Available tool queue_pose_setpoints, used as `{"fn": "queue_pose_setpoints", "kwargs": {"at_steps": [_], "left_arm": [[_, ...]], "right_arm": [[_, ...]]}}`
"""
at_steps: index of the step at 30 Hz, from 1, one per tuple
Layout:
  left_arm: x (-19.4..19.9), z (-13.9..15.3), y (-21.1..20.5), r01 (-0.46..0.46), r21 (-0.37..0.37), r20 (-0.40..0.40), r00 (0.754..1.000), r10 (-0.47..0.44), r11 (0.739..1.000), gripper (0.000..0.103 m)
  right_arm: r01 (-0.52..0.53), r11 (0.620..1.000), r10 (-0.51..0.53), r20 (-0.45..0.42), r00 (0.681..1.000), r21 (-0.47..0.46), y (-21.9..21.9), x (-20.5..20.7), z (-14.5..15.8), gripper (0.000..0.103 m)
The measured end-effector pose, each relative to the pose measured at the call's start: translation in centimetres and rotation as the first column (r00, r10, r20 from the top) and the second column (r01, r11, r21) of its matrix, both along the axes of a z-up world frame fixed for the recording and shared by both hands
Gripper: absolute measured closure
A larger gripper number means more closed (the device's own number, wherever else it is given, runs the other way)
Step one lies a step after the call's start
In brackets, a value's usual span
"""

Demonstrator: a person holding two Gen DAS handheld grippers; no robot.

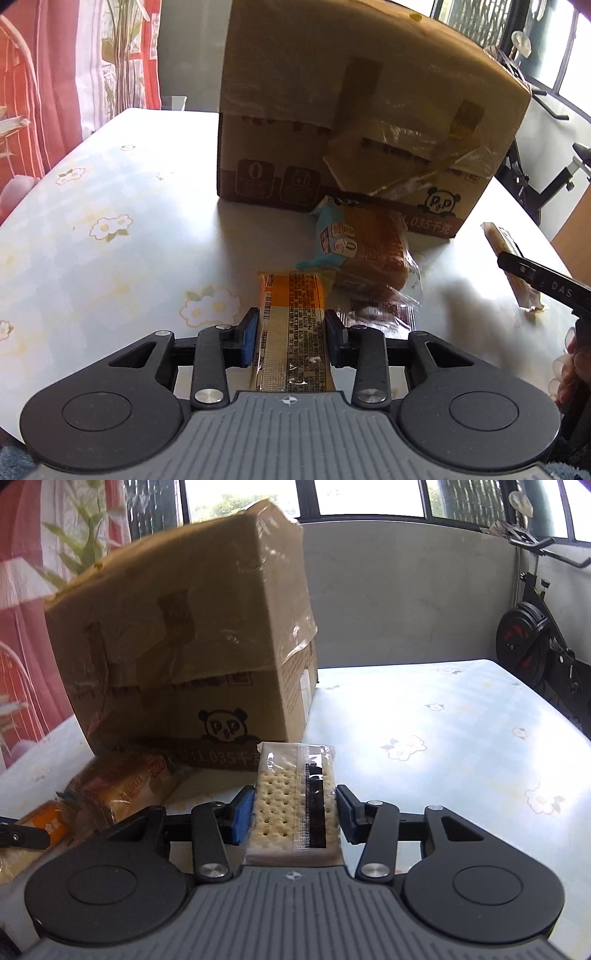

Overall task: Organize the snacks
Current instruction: 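Carry the cracker pack and orange bread pack over the lined box, then open both tools to drop the packs into the box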

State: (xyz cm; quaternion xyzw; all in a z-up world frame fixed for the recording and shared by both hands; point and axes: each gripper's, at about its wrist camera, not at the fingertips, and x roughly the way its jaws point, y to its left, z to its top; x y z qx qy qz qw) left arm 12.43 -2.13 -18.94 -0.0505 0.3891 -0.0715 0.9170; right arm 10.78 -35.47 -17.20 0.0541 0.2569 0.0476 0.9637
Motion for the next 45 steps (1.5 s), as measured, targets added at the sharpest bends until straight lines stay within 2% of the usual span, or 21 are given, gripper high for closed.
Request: {"fn": "queue_pose_setpoints", "kwargs": {"at_steps": [5, 7, 14, 20, 26, 30, 34, 38, 45], "left_arm": [[0.1, 2.5, 1.2, -0.016, -0.027, 0.066, 0.998, 0.017, 1.0, 0.065], [0.1, 3.6, 1.5, -0.02, -0.034, 0.099, 0.995, 0.023, 0.999, 0.065], [0.1, 6.2, 2.5, -0.038, -0.072, 0.176, 0.983, 0.05, 0.997, 0.065], [0.9, 8.6, 3.1, -0.014, -0.078, 0.242, 0.97, 0.033, 0.997, 0.065], [2.6, 12.0, 2.8, 0.021, -0.071, 0.329, 0.944, 0.004, 0.997, 0.065], [4.5, 14.8, 1.9, 0.049, -0.076, 0.394, 0.919, -0.015, 0.996, 0.065], [6.6, 18.0, 0.5, 0.079, -0.091, 0.463, 0.886, -0.028, 0.993, 0.065], [9.7, 19.7, -2.5, 0.103, -0.052, 0.513, 0.856, -0.062, 0.993, 0.065], [15.8, 18.2, -7.3, 0.132, -0.036, 0.465, 0.88, -0.101, 0.991, 0.065]], "right_arm": [[0.058, 0.988, -0.066, 0.051, 0.997, 0.14, -3.1, -1.4, 2.8, 0.054], [0.059, 0.986, -0.073, 0.08, 0.994, 0.155, -3.9, -1.8, 4.2, 0.054], [0.043, 0.99, -0.064, 0.164, 0.984, 0.132, -4.5, -2.3, 8.3, 0.054], [-0.011, 0.995, -0.011, 0.219, 0.976, 0.1, -2.7, -1.7, 11.1, 0.054], [-0.099, 0.993, 0.076, 0.295, 0.953, 0.064, -0.2, 0.0, 15.0, 0.054], [-0.146, 0.989, 0.127, 0.321, 0.938, 0.033, 1.4, 2.2, 17.0, 0.054], [-0.167, 0.986, 0.166, 0.335, 0.927, -0.027, 3.1, 5.1, 18.3, 0.054], [-0.179, 0.982, 0.189, 0.31, 0.932, -0.061, 4.6, 8.4, 18.7, 0.054], [-0.147, 0.987, 0.157, 0.192, 0.969, -0.066, 6.8, 13.9, 16.8, 0.054]]}}
